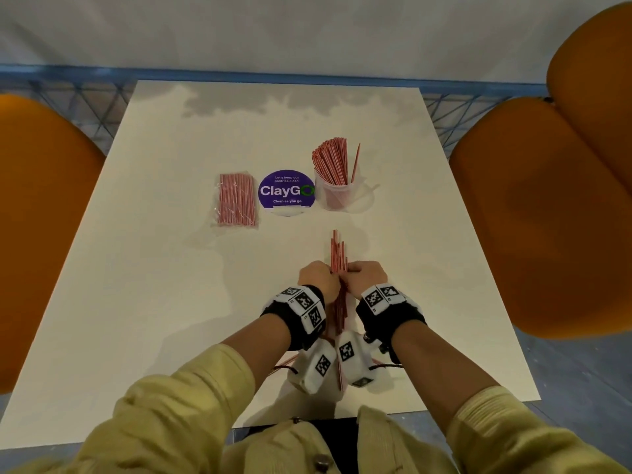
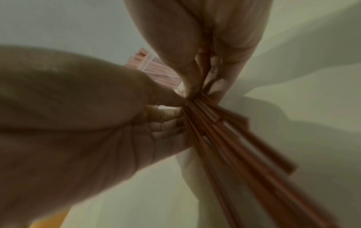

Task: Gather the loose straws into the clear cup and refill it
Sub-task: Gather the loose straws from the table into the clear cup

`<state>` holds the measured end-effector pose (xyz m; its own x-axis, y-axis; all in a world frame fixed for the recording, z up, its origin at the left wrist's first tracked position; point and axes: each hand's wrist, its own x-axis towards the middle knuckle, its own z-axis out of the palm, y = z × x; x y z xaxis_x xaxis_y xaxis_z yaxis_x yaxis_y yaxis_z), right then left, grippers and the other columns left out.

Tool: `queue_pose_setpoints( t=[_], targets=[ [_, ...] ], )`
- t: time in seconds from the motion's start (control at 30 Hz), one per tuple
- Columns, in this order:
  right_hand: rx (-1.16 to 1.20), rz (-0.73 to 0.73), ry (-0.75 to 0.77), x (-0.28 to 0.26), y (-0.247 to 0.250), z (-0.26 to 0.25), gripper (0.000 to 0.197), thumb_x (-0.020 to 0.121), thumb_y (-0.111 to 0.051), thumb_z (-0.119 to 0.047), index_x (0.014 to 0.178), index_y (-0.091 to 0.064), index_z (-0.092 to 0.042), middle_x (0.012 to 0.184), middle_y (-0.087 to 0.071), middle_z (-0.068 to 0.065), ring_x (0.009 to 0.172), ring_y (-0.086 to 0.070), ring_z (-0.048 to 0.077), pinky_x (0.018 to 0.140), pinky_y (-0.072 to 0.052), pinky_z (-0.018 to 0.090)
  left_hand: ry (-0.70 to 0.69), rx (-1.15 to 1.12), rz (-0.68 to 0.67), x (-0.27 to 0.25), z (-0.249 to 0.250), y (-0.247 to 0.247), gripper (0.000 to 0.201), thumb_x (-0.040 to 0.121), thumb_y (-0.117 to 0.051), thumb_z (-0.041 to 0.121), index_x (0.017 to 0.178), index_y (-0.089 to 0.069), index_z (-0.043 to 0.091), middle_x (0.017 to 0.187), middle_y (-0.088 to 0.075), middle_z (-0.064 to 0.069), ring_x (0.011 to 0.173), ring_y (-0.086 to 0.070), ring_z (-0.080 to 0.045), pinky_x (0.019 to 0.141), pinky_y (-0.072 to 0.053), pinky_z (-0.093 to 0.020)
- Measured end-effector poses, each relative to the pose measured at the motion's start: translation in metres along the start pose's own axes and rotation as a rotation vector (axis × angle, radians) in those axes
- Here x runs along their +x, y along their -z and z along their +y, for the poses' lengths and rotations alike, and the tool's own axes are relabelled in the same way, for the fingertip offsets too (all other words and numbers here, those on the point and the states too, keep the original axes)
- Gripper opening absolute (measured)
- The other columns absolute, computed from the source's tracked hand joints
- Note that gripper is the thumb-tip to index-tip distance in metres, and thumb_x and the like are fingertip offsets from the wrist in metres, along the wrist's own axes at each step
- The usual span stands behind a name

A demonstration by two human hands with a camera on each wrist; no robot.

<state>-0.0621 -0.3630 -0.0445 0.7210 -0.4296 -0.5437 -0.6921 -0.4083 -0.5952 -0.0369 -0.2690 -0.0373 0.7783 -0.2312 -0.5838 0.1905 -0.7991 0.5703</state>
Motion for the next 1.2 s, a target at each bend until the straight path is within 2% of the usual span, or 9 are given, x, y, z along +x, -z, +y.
queue_pose_setpoints(
  t=[0.13, 0.2, 0.43, 0.57, 0.7, 0.87, 1.03, 1.1, 1.2],
  targets=[
    [0.142, -0.074, -0.035, 0.005, -0.002, 0.001, 0.023, 0.087, -0.059, -0.015, 0.105, -0.071, -0.006, 0.106, -0.071, 0.018, 0.097, -0.067, 0.032, 0.088, -0.053, 0.034, 0.066, -0.057, -0.014, 0.0, 0.005, -0.001, 0.044, 0.1, -0.034, 0.029, 0.124, -0.045, -0.006, 0.129, -0.054, -0.022, 0.117, -0.054, -0.034, 0.089, -0.043, -0.033],
    [0.212, -0.067, -0.044, 0.006, -0.002, -0.001, 0.027, 0.087, -0.057, -0.008, 0.11, -0.069, -0.005, 0.111, -0.069, 0.02, 0.102, -0.066, 0.034, 0.094, -0.052, 0.043, 0.078, -0.102, -0.032, 0.0, 0.007, -0.002, 0.049, 0.101, -0.031, 0.031, 0.128, -0.039, -0.008, 0.133, -0.049, -0.024, 0.12, -0.051, -0.035, 0.093, -0.042, -0.035],
    [0.215, -0.102, 0.115, 0.0, -0.005, -0.017, 0.039, 0.084, -0.047, 0.004, 0.115, -0.067, -0.009, 0.113, -0.069, 0.018, 0.106, -0.063, 0.032, 0.098, -0.05, 0.043, 0.042, -0.34, 0.007, 0.005, 0.005, 0.004, 0.055, 0.101, -0.027, 0.037, 0.133, -0.033, -0.006, 0.134, -0.048, -0.022, 0.121, -0.049, -0.035, 0.092, -0.04, -0.029],
    [0.398, -0.068, 0.11, 0.001, 0.0, -0.023, 0.036, 0.08, -0.055, 0.008, 0.11, -0.069, -0.006, 0.101, -0.071, 0.019, 0.087, -0.066, 0.024, 0.091, -0.054, 0.038, -0.045, -0.339, 0.063, 0.006, 0.005, 0.012, 0.049, 0.101, -0.025, 0.035, 0.127, -0.037, -0.005, 0.127, -0.054, -0.024, 0.114, -0.053, -0.034, 0.086, -0.039, -0.031],
    [0.364, 0.037, 0.212, -0.002, 0.008, -0.031, 0.031, 0.077, -0.062, -0.005, 0.105, -0.071, -0.015, 0.07, -0.065, -0.002, 0.075, -0.062, 0.016, 0.086, -0.055, 0.034, -0.118, -0.399, 0.161, 0.013, 0.005, 0.019, 0.044, 0.101, -0.027, 0.033, 0.117, -0.044, -0.004, 0.111, -0.06, -0.021, 0.088, -0.053, -0.026, 0.08, -0.042, -0.034],
    [0.571, -0.168, 0.128, -0.009, 0.005, -0.032, 0.037, 0.088, -0.059, -0.027, 0.121, -0.055, -0.011, 0.1, -0.064, 0.004, 0.094, -0.06, 0.02, 0.088, -0.05, 0.036, -0.137, -0.603, 0.298, 0.021, 0.01, 0.038, 0.04, 0.1, -0.029, 0.036, 0.112, -0.047, 0.003, 0.082, -0.057, -0.007, 0.073, -0.052, -0.022, 0.074, -0.046, -0.037],
    [0.673, -0.638, 0.048, -0.019, -0.003, -0.025, 0.017, 0.09, -0.048, -0.008, 0.103, -0.054, -0.017, 0.087, -0.068, 0.003, 0.075, -0.064, 0.018, 0.07, -0.051, 0.027, -0.151, -0.811, 0.384, 0.031, 0.008, 0.058, 0.026, 0.1, -0.03, 0.033, 0.096, -0.043, 0.01, 0.066, -0.047, 0.003, 0.055, -0.043, -0.013, 0.055, -0.037, -0.027],
    [0.542, -0.676, 0.119, -0.023, -0.006, -0.027, 0.021, 0.09, -0.048, -0.004, 0.105, -0.055, -0.018, 0.075, -0.067, 0.0, 0.063, -0.062, 0.013, 0.054, -0.05, 0.019, -0.146, -0.847, 0.405, 0.033, 0.005, 0.061, 0.027, 0.1, -0.03, 0.033, 0.096, -0.042, 0.01, 0.065, -0.048, 0.003, 0.054, -0.043, -0.013, 0.055, -0.037, -0.027],
    [0.353, -0.603, 0.225, -0.029, -0.008, -0.035, 0.019, 0.098, -0.037, -0.014, 0.088, -0.052, -0.019, 0.053, -0.043, -0.006, 0.041, -0.037, 0.003, 0.039, -0.029, 0.014, -0.123, -0.922, 0.43, 0.035, -0.001, 0.066, 0.027, 0.1, -0.031, 0.033, 0.094, -0.043, 0.01, 0.064, -0.047, 0.004, 0.052, -0.041, -0.011, 0.053, -0.037, -0.026]
  ],
)
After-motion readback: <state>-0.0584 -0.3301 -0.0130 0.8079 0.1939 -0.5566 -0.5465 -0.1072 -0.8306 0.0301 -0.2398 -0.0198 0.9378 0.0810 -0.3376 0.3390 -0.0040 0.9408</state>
